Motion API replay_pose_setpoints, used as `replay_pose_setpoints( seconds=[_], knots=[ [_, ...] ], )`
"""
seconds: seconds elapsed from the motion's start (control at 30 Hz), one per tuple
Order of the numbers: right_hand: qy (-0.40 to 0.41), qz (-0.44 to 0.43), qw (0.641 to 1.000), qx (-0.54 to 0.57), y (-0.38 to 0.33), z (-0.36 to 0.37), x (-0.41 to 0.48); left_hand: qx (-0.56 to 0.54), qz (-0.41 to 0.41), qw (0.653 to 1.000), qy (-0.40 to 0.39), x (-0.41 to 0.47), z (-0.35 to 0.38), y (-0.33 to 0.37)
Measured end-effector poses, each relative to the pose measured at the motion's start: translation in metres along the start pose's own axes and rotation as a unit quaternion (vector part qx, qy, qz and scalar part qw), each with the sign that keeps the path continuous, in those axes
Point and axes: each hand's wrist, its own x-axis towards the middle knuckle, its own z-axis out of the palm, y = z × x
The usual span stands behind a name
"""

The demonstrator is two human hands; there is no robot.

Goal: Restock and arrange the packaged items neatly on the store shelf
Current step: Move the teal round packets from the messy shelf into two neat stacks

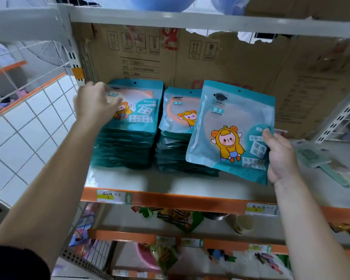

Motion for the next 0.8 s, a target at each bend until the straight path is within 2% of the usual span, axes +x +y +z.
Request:
replay_pose_setpoints(
  seconds=[0.17,0.3,0.43,0.6,0.7,0.8],
  knots=[
    [-0.04,-0.015,0.999,-0.016,-0.027,0.018,0.014,-0.089,0.111,0.988,0.062,-0.069,0.008,0.031],
    [-0.088,0.007,0.995,-0.042,-0.046,0.044,0.036,-0.133,0.155,0.974,0.093,-0.134,0.029,0.049],
    [-0.099,0.029,0.993,-0.062,-0.053,0.076,0.06,-0.119,0.177,0.977,0.014,-0.18,0.066,0.049],
    [-0.137,0.083,0.971,-0.175,-0.049,0.091,0.077,-0.062,0.164,0.98,-0.095,-0.204,0.101,0.038],
    [-0.164,0.099,0.958,-0.214,-0.051,0.092,0.077,-0.047,0.166,0.98,-0.098,-0.206,0.107,0.036],
    [-0.145,0.075,0.963,-0.214,-0.05,0.095,0.075,-0.039,0.178,0.98,-0.077,-0.207,0.108,0.036]
  ],
)
